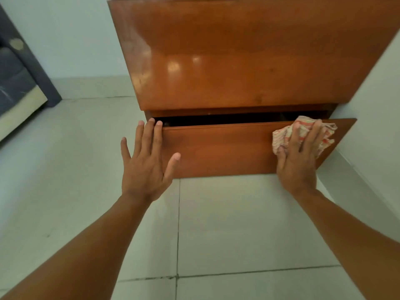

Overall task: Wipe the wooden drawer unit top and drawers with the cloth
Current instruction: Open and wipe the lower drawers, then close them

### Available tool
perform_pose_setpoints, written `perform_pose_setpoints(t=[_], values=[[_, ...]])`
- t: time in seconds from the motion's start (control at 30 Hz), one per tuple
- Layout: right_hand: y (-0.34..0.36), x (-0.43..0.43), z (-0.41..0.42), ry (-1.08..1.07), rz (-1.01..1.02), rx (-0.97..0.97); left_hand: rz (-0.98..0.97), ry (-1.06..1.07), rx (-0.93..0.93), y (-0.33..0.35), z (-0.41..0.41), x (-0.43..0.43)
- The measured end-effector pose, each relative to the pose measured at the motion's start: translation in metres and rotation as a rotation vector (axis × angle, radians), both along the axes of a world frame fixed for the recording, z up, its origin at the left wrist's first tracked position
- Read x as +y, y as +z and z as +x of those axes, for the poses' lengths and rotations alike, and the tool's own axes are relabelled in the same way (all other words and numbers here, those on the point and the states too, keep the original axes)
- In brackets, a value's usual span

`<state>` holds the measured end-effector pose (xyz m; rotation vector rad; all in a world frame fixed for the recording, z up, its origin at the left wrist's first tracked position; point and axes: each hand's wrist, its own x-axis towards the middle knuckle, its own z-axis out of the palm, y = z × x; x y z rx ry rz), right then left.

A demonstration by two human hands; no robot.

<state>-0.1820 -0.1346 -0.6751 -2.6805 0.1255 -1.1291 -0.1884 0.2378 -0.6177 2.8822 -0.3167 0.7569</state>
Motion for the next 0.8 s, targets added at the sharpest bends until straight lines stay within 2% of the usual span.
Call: perform_pose_setpoints(t=[0.07,0.17,0.23,0.3,0.4,0.5,0.6,0.7,0.8], values=[[0.009,-0.022,-0.004,0.002,0.021,0.01,-0.002,-0.015,0.029,0.002,-0.002,0.001],[0.022,-0.042,-0.011,-0.047,0.193,-0.019,-0.009,-0.022,0.063,0.006,-0.004,0.001],[0.029,-0.033,-0.017,-0.038,0.311,-0.053,-0.026,-0.012,0.077,0.009,-0.006,-0.002],[0.029,0.0,-0.022,0.017,0.315,-0.107,-0.045,0.0,0.084,0.011,-0.008,-0.005],[0.016,0.08,-0.029,0.18,0.152,-0.119,-0.063,0.006,0.089,0.012,-0.01,-0.006],[0.004,0.162,-0.03,0.465,-0.081,-0.116,-0.065,-0.009,0.091,0.013,-0.009,-0.003],[-0.006,0.201,-0.015,0.663,-0.339,0.017,-0.044,-0.036,0.094,0.012,-0.009,0.002],[-0.016,0.195,0.007,0.632,-0.518,0.1,-0.039,-0.046,0.087,0.012,-0.007,0.006],[-0.021,0.162,0.013,0.547,-0.733,0.043,-0.055,-0.046,0.085,0.013,-0.008,0.004]])
